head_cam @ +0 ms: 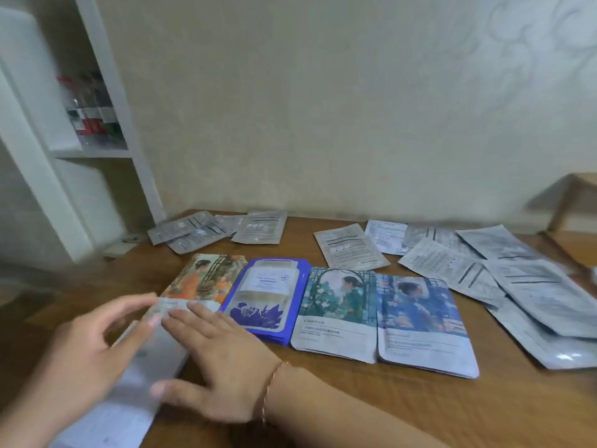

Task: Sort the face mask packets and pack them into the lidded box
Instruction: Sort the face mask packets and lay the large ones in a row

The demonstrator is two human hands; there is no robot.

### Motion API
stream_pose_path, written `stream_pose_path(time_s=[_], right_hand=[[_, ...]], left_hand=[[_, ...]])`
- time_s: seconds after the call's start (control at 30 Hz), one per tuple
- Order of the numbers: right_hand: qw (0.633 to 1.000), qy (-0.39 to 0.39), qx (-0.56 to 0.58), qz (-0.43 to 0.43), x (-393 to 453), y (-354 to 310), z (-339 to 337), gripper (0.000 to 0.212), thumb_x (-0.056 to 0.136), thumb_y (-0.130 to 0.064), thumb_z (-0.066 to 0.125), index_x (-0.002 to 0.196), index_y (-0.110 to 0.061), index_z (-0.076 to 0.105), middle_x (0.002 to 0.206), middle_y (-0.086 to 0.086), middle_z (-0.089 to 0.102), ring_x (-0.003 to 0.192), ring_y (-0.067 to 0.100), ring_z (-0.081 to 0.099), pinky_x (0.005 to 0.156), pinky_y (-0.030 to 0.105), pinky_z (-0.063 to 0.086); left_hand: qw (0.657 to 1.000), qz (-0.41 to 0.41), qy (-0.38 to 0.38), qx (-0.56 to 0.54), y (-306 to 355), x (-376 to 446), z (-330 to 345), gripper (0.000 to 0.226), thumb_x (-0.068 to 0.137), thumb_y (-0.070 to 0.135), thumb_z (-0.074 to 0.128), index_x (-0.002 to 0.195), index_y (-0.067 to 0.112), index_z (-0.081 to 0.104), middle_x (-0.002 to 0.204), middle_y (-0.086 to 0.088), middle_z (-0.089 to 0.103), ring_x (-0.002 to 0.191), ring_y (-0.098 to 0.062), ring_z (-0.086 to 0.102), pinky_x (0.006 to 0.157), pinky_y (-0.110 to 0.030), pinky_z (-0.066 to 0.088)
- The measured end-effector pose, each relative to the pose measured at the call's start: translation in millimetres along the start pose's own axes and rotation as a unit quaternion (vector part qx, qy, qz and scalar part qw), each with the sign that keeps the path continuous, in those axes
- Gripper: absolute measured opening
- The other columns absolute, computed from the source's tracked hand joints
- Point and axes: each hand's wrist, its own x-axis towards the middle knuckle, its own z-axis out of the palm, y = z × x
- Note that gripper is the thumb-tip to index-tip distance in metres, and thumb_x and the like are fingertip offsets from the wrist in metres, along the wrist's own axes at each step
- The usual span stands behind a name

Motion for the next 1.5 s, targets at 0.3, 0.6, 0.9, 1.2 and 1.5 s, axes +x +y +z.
stream_pose_path(time_s=[0.3,0.6,0.9,1.2,1.5], right_hand=[[0.94,0.102,-0.154,0.285,-87,114,-150,0.057,0.093,-0.05,0.05,0.143,-0.024,0.04,0.146,-0.003,0.047,0.131,0.019,0.044,0.108,0.036,0.04],[0.871,-0.056,-0.214,0.44,-94,250,-220,0.041,0.099,-0.035,0.041,0.134,-0.016,0.052,0.145,0.005,0.043,0.138,0.025,0.032,0.112,0.045,0.032],[0.866,-0.133,-0.273,0.398,-97,283,-207,0.045,0.089,-0.045,0.033,0.112,-0.017,0.06,0.125,0.004,0.053,0.125,0.026,0.04,0.103,0.049,0.038],[0.906,-0.016,-0.223,0.36,-113,278,-205,0.015,0.088,-0.036,0.042,0.075,-0.027,0.041,0.096,-0.012,0.05,0.11,0.013,0.047,0.098,0.041,0.038],[0.912,0.144,-0.123,0.365,-115,253,-214,0.047,0.095,-0.037,0.053,0.139,-0.021,0.049,0.142,-0.006,0.05,0.136,0.018,0.041,0.111,0.031,0.034]], left_hand=[[0.945,0.165,-0.251,0.127,155,91,121,0.048,0.089,0.059,0.055,0.134,0.044,0.049,0.139,0.028,0.041,0.129,0.003,0.038,0.109,-0.027,0.033],[0.951,0.14,-0.264,0.082,231,214,276,0.034,0.1,0.03,0.049,0.13,0.014,0.056,0.135,-0.004,0.056,0.118,-0.02,0.054,0.096,-0.029,0.041],[0.958,0.026,-0.245,0.147,239,257,351,0.038,0.094,0.018,0.043,0.13,0.018,0.055,0.138,-0.012,0.051,0.133,-0.036,0.035,0.106,-0.04,0.032],[0.952,-0.157,-0.202,-0.17,254,272,335,0.042,0.076,0.005,0.08,0.112,-0.004,0.062,0.112,-0.012,0.065,0.097,-0.027,0.061,0.077,-0.032,0.049],[0.916,-0.172,-0.225,-0.285,266,251,300,0.01,0.096,0.006,0.056,0.102,0.002,0.062,0.091,-0.008,0.067,0.073,-0.017,0.061,0.058,-0.027,0.046]])
